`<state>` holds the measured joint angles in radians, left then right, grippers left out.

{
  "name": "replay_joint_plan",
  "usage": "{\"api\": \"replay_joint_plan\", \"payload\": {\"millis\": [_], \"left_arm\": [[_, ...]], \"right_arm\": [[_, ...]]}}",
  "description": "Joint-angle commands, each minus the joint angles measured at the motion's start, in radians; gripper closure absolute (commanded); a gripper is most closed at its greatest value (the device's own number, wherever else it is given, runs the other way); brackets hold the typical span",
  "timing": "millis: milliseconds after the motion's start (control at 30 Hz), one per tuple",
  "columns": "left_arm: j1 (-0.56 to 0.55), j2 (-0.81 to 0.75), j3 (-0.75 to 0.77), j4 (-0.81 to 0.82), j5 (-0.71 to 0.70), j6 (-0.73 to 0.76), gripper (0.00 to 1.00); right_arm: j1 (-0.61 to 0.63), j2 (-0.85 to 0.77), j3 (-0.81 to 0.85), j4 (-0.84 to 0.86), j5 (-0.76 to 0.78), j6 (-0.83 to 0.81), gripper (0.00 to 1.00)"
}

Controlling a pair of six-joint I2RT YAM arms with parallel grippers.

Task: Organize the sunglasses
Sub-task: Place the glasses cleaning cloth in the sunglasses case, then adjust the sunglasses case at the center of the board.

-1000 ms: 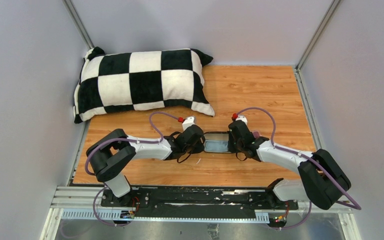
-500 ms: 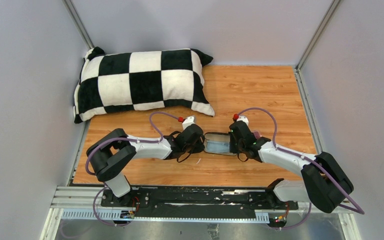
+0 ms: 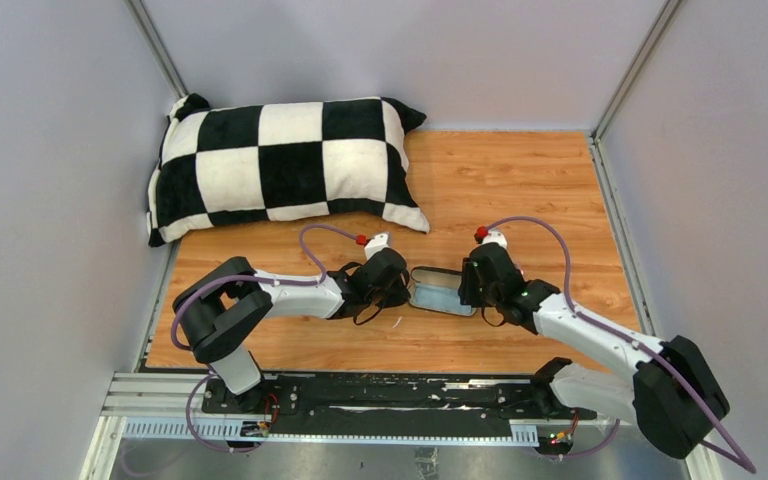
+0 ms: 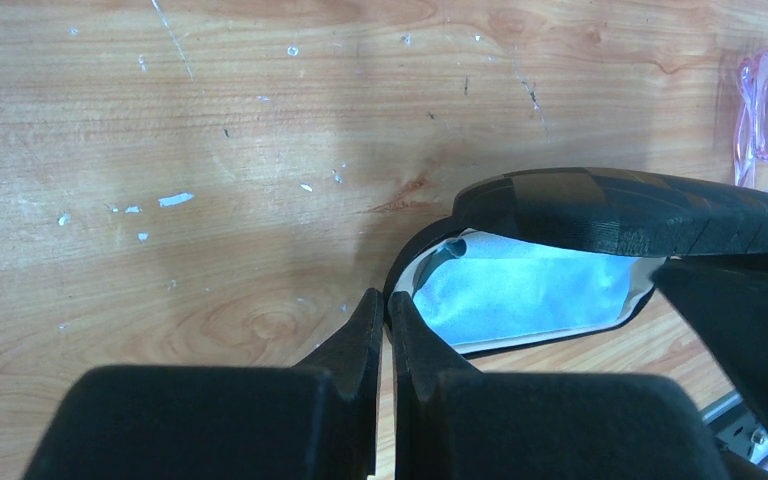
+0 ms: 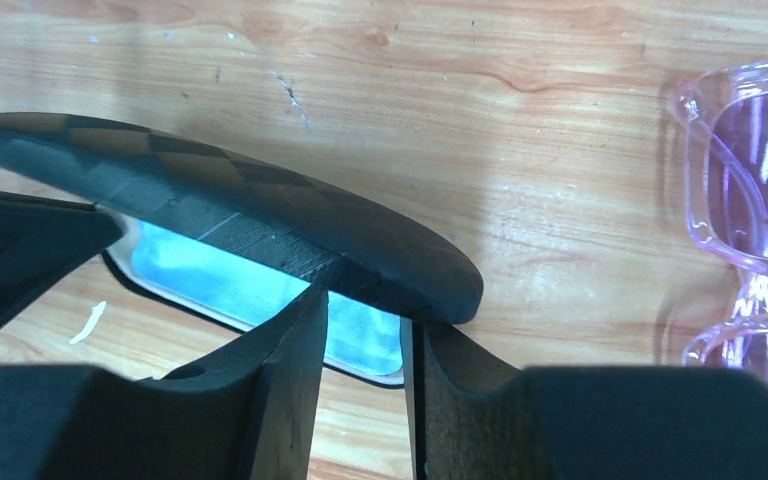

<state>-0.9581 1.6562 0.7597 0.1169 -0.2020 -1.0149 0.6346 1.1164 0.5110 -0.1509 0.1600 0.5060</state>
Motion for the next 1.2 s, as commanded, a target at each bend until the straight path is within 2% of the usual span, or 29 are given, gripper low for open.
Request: {"api": "replay_joint_plan", "payload": {"millis": [0, 67, 133, 167, 500, 667, 833, 933, 1067, 1167], "left_arm": [[0.001, 0.002, 0.022, -0.024, 0.008, -0.017, 1.00], [0.001, 0.000, 0.021, -0.024, 0.011, -0.023, 1.00], [0.001, -0.002, 0.021, -0.024, 0.014, -0.027, 1.00], [0.001, -0.001, 0.021, -0.023, 0.015, -0.027, 1.00], [0.001, -0.010, 0.014, -0.031, 0.017, -0.038, 1.00], [0.001, -0.024, 0.005, -0.029, 0.027, -0.053, 1.00], [-0.002, -0.094, -0.029, -0.029, -0.015, -0.070, 1.00], [-0.001, -0.119, -0.039, -0.051, -0.043, -0.072, 1.00], [-0.001, -0.143, -0.054, -0.078, -0.072, -0.074, 1.00], [0.004, -0.168, -0.079, -0.090, -0.095, -0.076, 1.00]], "right_arm": [[0.003, -0.095, -0.012, -0.085, 0.003, 0.028, 0.69], [0.002, -0.128, -0.022, -0.089, -0.005, 0.048, 0.87], [0.004, -0.143, -0.034, -0.082, -0.015, 0.066, 0.98], [0.004, -0.144, -0.040, -0.075, -0.019, 0.072, 1.00], [0.005, -0.086, -0.127, -0.008, -0.010, 0.121, 1.00], [0.005, -0.048, -0.115, -0.018, 0.013, 0.120, 1.00], [0.007, -0.162, -0.093, -0.055, 0.004, 0.114, 1.00], [0.006, -0.257, -0.058, -0.108, 0.037, 0.089, 0.90], [-0.001, -0.348, -0.017, -0.151, 0.178, -0.033, 0.57], [-0.065, -0.324, 0.037, -0.225, 0.232, -0.107, 0.48]]}}
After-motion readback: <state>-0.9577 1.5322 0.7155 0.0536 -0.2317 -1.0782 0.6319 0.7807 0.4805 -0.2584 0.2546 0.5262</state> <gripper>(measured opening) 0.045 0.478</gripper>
